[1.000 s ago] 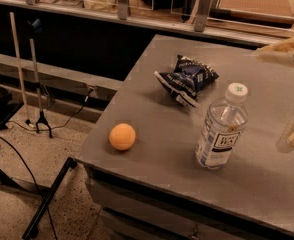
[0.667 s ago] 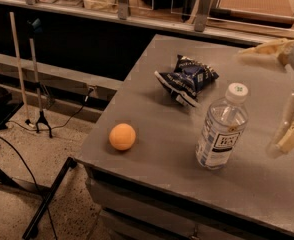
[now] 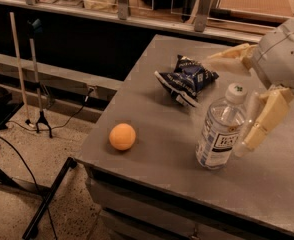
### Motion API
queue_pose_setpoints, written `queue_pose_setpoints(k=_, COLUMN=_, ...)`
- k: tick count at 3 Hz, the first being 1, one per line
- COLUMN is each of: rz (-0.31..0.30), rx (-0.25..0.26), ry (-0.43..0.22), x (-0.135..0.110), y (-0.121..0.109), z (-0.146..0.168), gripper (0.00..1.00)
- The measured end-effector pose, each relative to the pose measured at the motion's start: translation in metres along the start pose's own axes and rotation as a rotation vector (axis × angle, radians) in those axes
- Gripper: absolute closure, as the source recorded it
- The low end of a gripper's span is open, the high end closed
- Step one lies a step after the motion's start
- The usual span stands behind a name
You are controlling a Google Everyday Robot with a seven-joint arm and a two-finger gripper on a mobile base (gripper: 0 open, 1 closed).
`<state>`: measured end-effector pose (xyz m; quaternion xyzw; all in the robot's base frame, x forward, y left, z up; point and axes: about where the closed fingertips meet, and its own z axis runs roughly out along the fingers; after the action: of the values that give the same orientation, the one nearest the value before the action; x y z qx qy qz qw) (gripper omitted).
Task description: Pick blue plastic bottle
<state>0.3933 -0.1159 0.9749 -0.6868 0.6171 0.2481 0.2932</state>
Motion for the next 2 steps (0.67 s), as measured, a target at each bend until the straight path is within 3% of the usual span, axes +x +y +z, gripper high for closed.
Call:
queue_pose_setpoints(k=1, rz=0.059, rx=0.039, ry=-0.034, x=0.0218, y=-0.006, z=0.0086, gripper=0.0)
queue_pose_setpoints(k=2, rz=0.061, rx=0.042, ry=-0.036, x=0.023, y=-0.0058, z=0.0084, gripper=0.0)
